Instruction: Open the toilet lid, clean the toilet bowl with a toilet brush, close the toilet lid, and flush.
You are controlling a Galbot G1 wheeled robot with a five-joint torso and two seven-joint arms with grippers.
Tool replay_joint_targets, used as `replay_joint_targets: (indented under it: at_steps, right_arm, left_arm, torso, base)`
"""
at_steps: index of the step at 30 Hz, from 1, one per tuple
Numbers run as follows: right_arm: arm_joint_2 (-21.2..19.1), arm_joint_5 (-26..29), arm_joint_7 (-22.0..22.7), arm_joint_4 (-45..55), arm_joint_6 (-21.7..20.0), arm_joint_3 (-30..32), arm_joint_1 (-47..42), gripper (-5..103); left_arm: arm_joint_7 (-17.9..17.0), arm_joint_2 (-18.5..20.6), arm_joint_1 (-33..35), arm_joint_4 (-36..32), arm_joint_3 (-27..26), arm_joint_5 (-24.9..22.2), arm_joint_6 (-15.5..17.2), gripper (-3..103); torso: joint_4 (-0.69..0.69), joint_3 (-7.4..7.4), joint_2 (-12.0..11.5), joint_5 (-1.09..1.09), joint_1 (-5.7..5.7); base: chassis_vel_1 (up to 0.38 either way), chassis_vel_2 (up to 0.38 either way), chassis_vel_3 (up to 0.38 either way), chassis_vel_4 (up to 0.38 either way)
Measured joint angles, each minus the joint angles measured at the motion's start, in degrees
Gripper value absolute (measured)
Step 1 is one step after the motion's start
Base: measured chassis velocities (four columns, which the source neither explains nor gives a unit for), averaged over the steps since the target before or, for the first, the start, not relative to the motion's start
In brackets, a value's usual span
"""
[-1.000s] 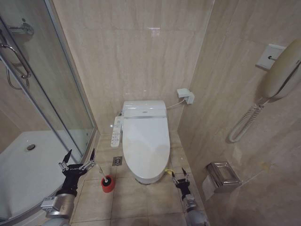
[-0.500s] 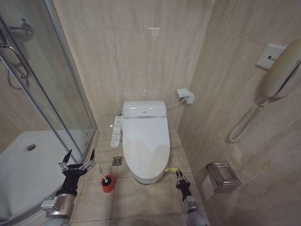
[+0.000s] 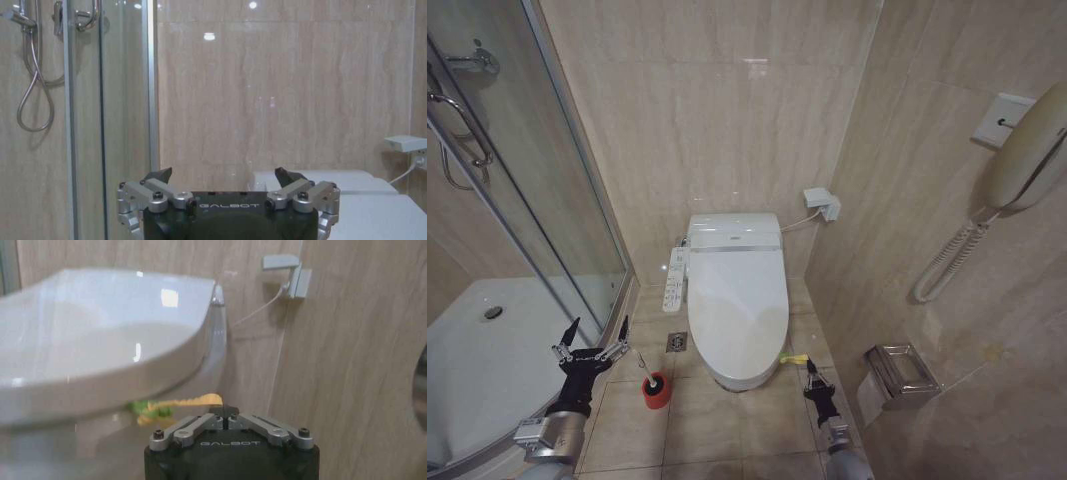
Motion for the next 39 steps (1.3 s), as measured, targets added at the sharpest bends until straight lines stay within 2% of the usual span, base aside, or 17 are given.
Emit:
replay_joint_targets:
  at_steps: [4, 7, 8, 12, 13, 16, 17, 19, 21, 24, 25, 29, 34, 39]
  right_arm:
    - [-1.7, 4.1, -1.7, 6.4, -1.8, -0.9, -2.2, 0]
    - [-4.5, 12.8, -5.2, 15.3, -7.3, -1.8, -5.2, 0]
    - [-4.5, 12.8, -5.2, 15.3, -7.3, -1.8, -5.2, 0]
    - [-8.1, 20.9, -5.7, 28.3, -14.6, -2.4, -8.6, 0]
    - [-8.1, 20.9, -5.7, 28.3, -14.6, -2.4, -8.6, 0]
    - [-10.8, 25.0, -2.4, 40.6, -21.9, -3.5, -11.0, 0]
    - [-10.8, 25.0, -2.4, 40.6, -21.9, -3.5, -11.0, 0]
    - [-11.5, 26.9, 0.0, 47.2, -25.8, -4.4, -11.6, 0]
    - [-11.6, 27.3, 0.9, 49.2, -27.0, -4.7, -11.6, 0]
    - [-11.8, 27.4, 4.6, 54.9, -31.2, -5.3, -10.8, 0]
    - [-11.8, 27.4, 4.6, 54.9, -31.2, -5.3, -10.8, 0]
    - [-15.4, 30.3, 7.2, 58.3, -36.4, -5.0, -7.5, 0]
    - [-19.2, 33.4, 8.5, 56.5, -39.0, -4.9, -1.5, 0]
    - [-20.5, 35.0, 9.3, 52.3, -40.2, -6.1, 4.9, 0]
  left_arm:
    - [0.0, 0.0, 0.0, 0.0, 0.0, 0.0, 0.0, 100]
    - [0.0, 0.0, 0.0, 0.0, 0.0, 0.0, 0.0, 100]
    - [0.0, 0.0, 0.0, 0.0, 0.0, 0.0, 0.0, 100]
    - [0.0, 0.0, 0.0, 0.0, 0.0, 0.0, 0.0, 100]
    - [0.0, 0.0, 0.0, 0.0, 0.0, 0.0, 0.0, 100]
    - [0.0, 0.0, 0.0, 0.0, 0.0, 0.0, 0.0, 100]
    - [0.0, 0.0, 0.0, 0.0, 0.0, 0.0, 0.0, 100]
    - [0.0, 0.0, 0.0, 0.0, 0.0, 0.0, 0.0, 100]
    - [0.0, 0.0, 0.0, 0.0, 0.0, 0.0, 0.0, 100]
    - [0.0, 0.0, 0.0, 0.0, 0.0, 0.0, 0.0, 100]
    - [0.0, 0.0, 0.0, 0.0, 0.0, 0.0, 0.0, 100]
    - [0.0, 0.0, 0.0, 0.0, 0.0, 0.0, 0.0, 100]
    - [0.0, 0.0, 0.0, 0.0, 0.0, 0.0, 0.0, 100]
    - [0.0, 0.0, 0.0, 0.0, 0.0, 0.0, 0.0, 100]
  torso:
    - [0.01, 0.00, 0.0, 0.02, 0.00]
    - [0.02, 0.01, 0.0, 0.03, 0.00]
    - [0.02, 0.01, 0.0, 0.03, 0.00]
    - [0.00, 0.01, 0.0, 0.01, 0.00]
    - [0.00, 0.01, 0.0, 0.01, 0.00]
    - [-0.01, 0.01, 0.0, -0.02, 0.00]
    - [-0.01, 0.01, 0.0, -0.02, 0.00]
    - [-0.02, 0.00, 0.0, -0.03, 0.00]
    - [-0.01, 0.00, 0.0, -0.03, 0.00]
    - [0.00, 0.00, 0.0, -0.01, 0.00]
    - [0.00, 0.00, 0.0, -0.01, 0.00]
    - [0.00, 0.00, 0.0, -0.01, 0.00]
    - [0.00, 0.00, 0.0, 0.00, 0.00]
    - [0.01, 0.00, 0.0, -0.01, 0.00]
  base:
    - [0.000, 0.000, 0.000, 0.000]
    - [0.000, 0.000, 0.000, 0.000]
    - [0.000, 0.000, 0.000, 0.000]
    - [0.000, 0.000, 0.000, 0.000]
    - [0.000, 0.000, 0.000, 0.000]
    - [0.000, 0.000, 0.000, 0.000]
    - [0.000, 0.000, 0.000, 0.000]
    - [0.000, 0.000, 0.000, 0.000]
    - [0.000, 0.000, 0.000, 0.000]
    - [0.000, 0.000, 0.000, 0.000]
    - [0.000, 0.000, 0.000, 0.000]
    - [0.000, 0.000, 0.000, 0.000]
    - [0.000, 0.000, 0.000, 0.000]
    - [0.000, 0.000, 0.000, 0.000]
